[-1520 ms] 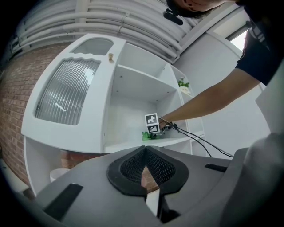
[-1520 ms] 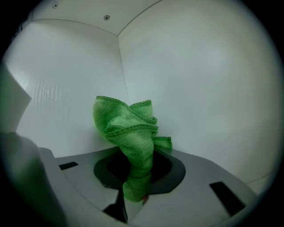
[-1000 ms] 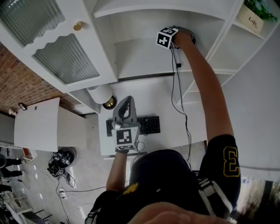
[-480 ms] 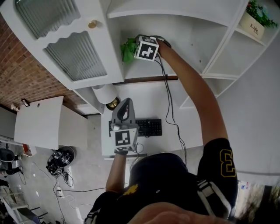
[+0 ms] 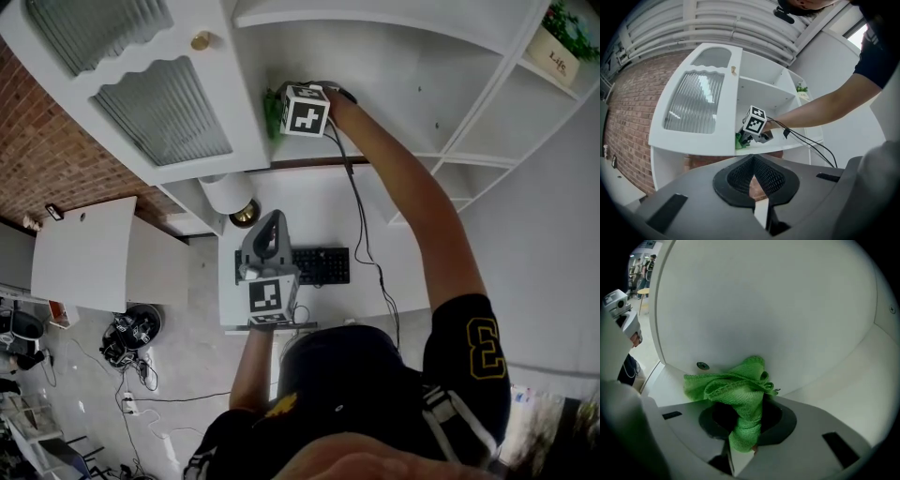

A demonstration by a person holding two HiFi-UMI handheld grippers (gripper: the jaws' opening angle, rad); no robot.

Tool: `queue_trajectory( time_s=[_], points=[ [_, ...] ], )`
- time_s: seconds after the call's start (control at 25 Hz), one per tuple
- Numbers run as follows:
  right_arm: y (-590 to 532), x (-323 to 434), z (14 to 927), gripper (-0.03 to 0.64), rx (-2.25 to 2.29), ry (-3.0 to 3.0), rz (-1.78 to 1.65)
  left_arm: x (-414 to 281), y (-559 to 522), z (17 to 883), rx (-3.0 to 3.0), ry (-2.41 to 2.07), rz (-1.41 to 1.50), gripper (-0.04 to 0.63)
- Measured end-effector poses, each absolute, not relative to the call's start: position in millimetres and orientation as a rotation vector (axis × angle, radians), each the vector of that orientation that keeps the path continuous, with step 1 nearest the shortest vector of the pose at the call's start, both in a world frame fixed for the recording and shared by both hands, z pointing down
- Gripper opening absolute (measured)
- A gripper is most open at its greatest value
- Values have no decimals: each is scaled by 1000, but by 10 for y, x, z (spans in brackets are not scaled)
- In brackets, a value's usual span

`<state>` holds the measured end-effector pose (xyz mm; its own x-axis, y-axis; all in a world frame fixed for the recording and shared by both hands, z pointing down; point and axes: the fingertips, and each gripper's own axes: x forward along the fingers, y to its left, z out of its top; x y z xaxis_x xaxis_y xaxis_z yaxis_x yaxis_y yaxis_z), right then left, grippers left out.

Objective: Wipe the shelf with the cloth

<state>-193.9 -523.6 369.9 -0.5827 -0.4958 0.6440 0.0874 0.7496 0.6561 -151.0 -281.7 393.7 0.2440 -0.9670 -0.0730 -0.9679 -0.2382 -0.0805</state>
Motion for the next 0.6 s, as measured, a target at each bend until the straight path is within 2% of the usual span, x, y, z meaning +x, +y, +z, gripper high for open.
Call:
queue_trajectory(
  time_s=[0.6],
  points=[
    [-5367,-1516,3697,81,371,-2093,-718,-1132,-2990,3964,-2479,1747,17,18]
  ],
)
